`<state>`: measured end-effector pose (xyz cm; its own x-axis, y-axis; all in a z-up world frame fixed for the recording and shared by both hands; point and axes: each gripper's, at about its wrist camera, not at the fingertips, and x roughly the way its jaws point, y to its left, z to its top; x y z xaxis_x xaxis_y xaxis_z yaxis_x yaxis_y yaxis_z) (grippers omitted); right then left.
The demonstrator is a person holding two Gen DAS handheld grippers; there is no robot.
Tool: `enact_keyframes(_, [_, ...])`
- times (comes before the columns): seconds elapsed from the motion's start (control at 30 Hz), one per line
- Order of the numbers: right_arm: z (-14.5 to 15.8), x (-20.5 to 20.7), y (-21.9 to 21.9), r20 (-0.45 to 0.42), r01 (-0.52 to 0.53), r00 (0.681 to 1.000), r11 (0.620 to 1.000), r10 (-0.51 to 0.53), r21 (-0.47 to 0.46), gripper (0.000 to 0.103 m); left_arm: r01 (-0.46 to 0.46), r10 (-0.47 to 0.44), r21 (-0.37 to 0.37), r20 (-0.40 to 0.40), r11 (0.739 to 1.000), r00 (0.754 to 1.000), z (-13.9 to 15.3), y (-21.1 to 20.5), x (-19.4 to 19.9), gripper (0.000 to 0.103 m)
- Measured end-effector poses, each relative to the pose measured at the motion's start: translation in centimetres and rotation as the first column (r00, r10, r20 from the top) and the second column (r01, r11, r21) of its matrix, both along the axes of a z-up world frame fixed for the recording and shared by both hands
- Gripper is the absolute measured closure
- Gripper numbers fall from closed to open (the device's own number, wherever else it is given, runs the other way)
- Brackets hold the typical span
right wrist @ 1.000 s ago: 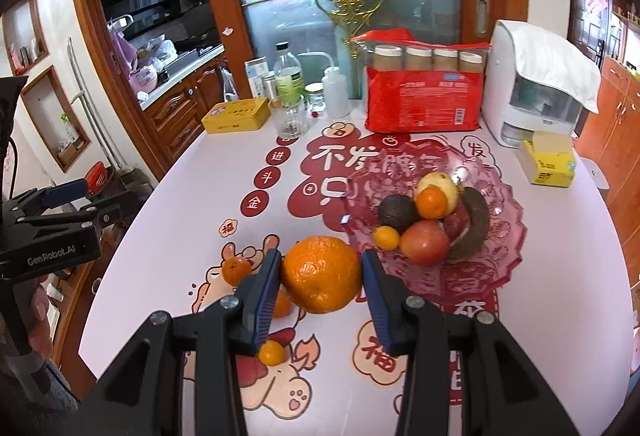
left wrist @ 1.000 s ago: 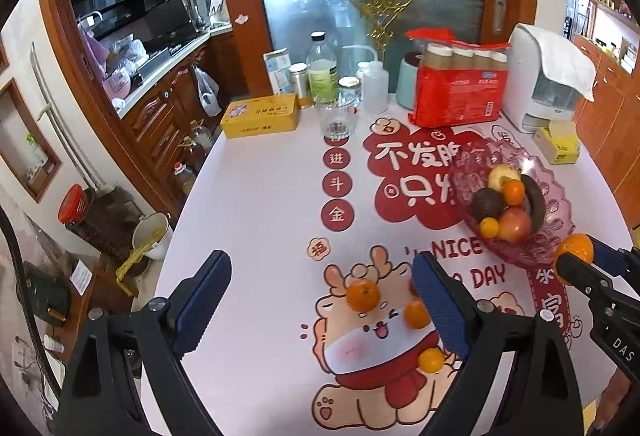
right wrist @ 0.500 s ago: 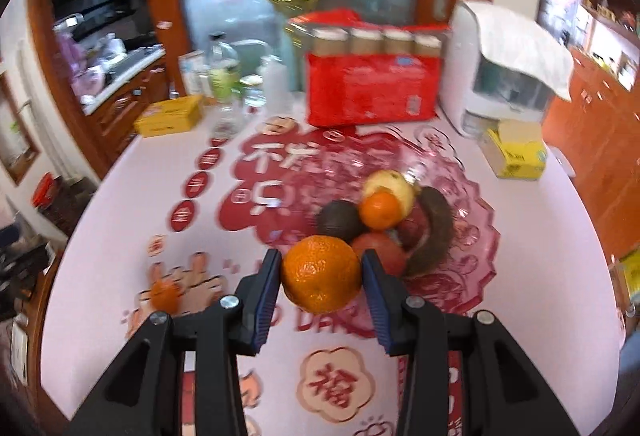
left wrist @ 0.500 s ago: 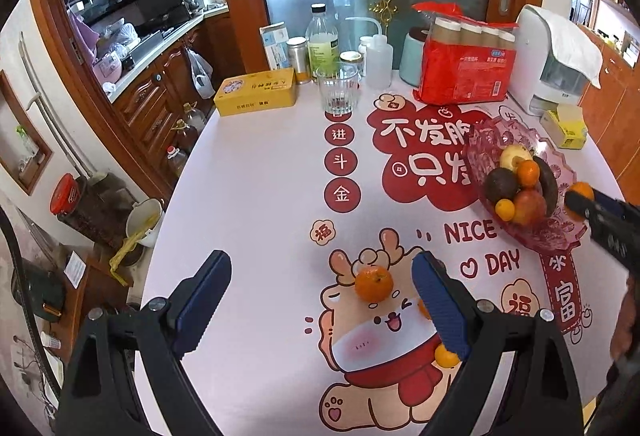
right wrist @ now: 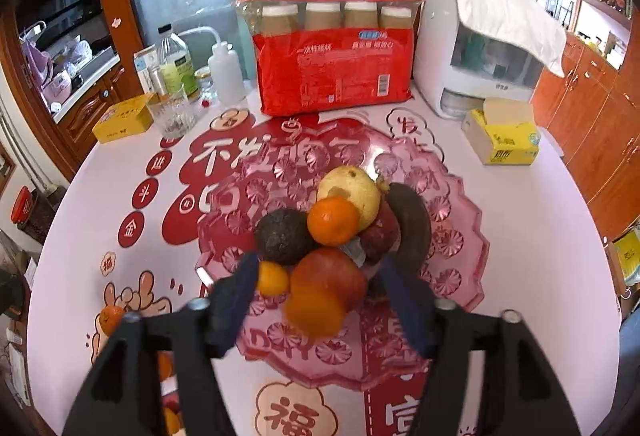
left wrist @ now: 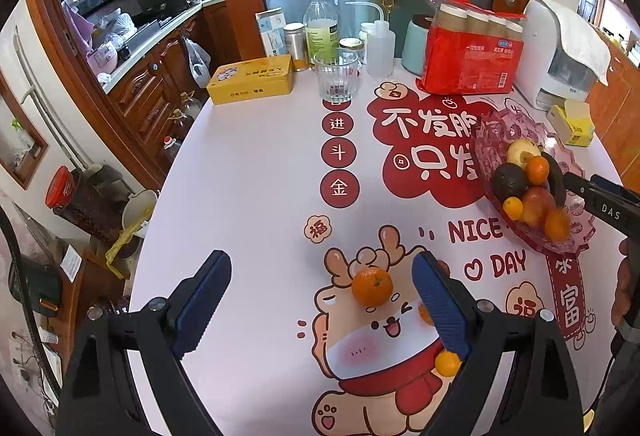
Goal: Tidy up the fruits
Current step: 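Bring the tangerine back over the pink bowl and open the right tool, then move both tools from the bowl toward the tangerines on the cloth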
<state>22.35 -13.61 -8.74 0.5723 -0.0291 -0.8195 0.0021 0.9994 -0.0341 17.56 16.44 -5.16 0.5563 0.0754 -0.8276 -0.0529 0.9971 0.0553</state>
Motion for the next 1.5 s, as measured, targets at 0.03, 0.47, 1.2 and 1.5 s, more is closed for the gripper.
enact_keyframes(0.03, [0.1,0.0,0.0,0.005,0.001,1.000,1.000,-0.001,0.001,0.035,0.001,-0.001,0.000,0.000,1.000,1.000,-0.1,-0.1,0.1,0.012])
enact_keyframes(0.47, [1.2,-0.7,2.8,0.033,-0.064,0.997,0.998,0.064,0.003,0.035,0.009,-0.009,-0.003,-0.012,1.000,1.000,-0.9,-0.1,1.1,0.012])
enact_keyframes(1.2, [-2.1,-5.8,11.5,-0.030,-0.312,0.949,0.949,0.313,0.051,0.035,0.054,-0.061,-0.111,-0.062,0.992,0.996,-7.7,0.3,1.3,0.012])
enact_keyframes(1.5, [-6.0,-7.1,13.1,-0.109,-0.337,0.933,0.939,0.343,0.070,0.035,0.048,-0.066,-0.158,-0.113,0.986,0.991,-11.5,0.8,1.4,0.012])
